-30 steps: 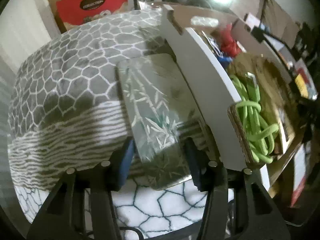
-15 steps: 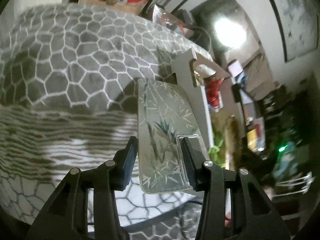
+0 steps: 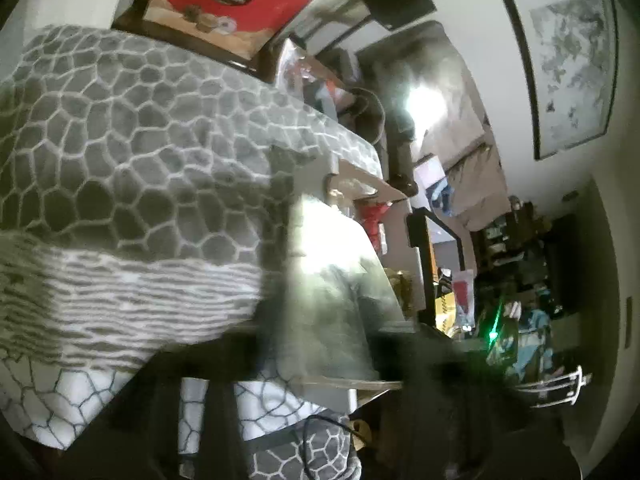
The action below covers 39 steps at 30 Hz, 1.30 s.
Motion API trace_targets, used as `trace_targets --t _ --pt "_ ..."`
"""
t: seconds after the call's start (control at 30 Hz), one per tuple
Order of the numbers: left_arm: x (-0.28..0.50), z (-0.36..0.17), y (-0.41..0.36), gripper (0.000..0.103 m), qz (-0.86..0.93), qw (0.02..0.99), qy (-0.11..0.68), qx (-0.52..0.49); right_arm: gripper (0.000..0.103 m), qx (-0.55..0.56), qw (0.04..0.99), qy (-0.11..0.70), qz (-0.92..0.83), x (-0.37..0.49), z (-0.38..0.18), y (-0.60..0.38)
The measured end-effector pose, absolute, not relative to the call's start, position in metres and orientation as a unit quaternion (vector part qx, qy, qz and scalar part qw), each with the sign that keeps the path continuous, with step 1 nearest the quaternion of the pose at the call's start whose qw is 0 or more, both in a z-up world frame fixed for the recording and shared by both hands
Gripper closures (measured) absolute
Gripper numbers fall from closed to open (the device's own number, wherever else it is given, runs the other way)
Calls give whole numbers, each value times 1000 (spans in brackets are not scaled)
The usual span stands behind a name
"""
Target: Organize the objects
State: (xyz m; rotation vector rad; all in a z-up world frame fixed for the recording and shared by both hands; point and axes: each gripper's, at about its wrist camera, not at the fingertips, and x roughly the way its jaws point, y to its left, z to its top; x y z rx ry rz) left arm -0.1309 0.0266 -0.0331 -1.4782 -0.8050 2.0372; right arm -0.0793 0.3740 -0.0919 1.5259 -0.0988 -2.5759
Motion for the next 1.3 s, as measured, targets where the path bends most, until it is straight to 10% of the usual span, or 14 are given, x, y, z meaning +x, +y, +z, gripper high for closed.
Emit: trace_targets --t 0.23,0.47,0.67,0.9,1.3 --pt "-134 -22 58 90 779 231 -239 -532 87 509 74 -36 -857 -79 -93 374" --pt "-127 -35 63 50 788 214 -167 -553 84 503 74 -47 -860 -77 -88 378" --pt "-118 -49 89 62 779 232 -117 -571 62 473 50 -32 -879 -68 -62 379" --pt "-111 -52 83 83 777 242 -137 -565 62 442 86 -34 -892 -54 -30 361" --pt "-113 -79 77 88 762 235 -171 -579 62 461 206 -64 -861 -71 -37 282"
